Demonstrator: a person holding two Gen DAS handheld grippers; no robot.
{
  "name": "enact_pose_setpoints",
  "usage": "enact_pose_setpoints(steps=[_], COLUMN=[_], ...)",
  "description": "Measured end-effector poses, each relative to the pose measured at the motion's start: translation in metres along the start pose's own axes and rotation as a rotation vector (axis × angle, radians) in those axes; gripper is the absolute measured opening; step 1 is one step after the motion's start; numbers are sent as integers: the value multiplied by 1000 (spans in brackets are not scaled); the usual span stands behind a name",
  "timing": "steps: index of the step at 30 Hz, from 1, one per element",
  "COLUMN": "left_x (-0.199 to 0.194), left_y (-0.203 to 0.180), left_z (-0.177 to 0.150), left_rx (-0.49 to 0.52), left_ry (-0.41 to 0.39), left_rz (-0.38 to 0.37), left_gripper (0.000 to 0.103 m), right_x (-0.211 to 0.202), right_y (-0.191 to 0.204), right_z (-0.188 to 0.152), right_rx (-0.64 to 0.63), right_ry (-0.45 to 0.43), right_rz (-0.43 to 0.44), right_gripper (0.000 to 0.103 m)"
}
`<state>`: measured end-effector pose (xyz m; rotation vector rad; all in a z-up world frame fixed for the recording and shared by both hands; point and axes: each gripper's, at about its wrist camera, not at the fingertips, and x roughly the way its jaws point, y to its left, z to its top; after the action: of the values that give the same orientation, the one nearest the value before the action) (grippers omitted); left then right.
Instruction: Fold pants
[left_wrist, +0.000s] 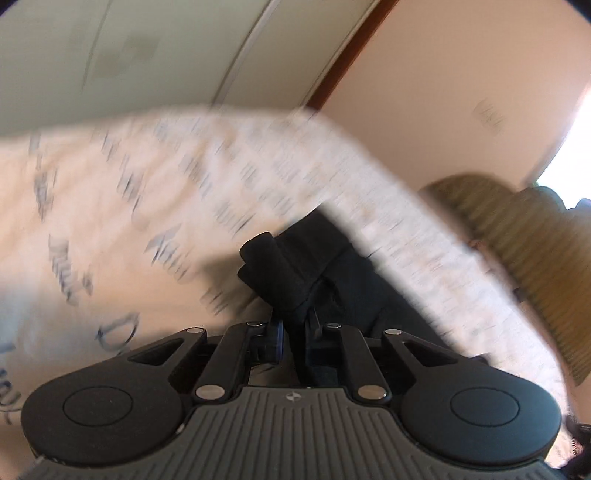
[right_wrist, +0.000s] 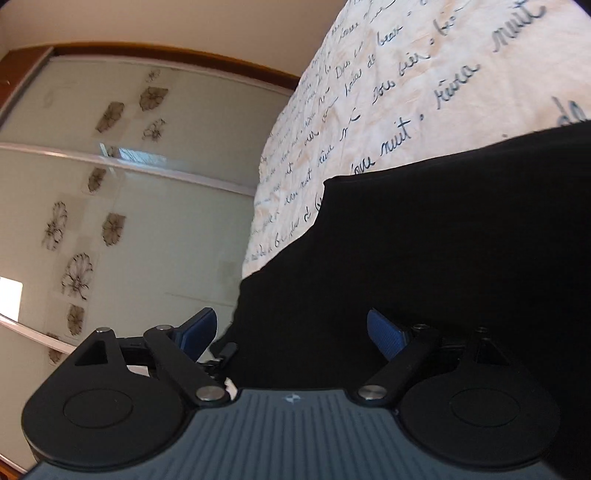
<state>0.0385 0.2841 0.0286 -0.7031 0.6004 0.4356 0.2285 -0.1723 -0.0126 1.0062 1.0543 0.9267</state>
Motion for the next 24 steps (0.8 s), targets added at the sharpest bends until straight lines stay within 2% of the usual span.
enact_pose_setpoints(steps=[4, 5, 7, 9, 12, 15, 20, 22, 24], left_x=[-3, -7, -22, -46, -83, -105, -97, -84, -72], left_y=[3, 5, 11, 12, 8, -13, -88, -122, -151], left_z=[-5, -3, 1, 6, 9, -1, -42, -68, -97], left_rx=[-19, -47, -77, -50, 15, 86, 292, 367, 447], left_ry=[-13, -9, -29, -116, -230, -263, -183, -87, -23], left_rz=[-20, -33, -25, 0, 31, -16, -178, -252, -318], left_gripper=[27, 36, 34, 34, 34, 34, 44, 45, 47], right_x=[-7, -10, -16, -33, -83, -150, -254, -285, -306], right_y=[-18, -18, -11, -5, -5, -18, -30, -32, -37], right_z=[-1, -3, -7, -18, -43, -74, -124, -139, -149], right_rx=[49, 56, 58, 51, 54, 104, 171, 181, 217], right_ry=[-49, -67, -95, -134, -258, -443, -778, -870, -923], right_rz=[30, 36, 13, 4, 15, -9, -111, -165, -208], right_gripper=[88, 88, 89, 90, 90, 90, 90, 92, 92])
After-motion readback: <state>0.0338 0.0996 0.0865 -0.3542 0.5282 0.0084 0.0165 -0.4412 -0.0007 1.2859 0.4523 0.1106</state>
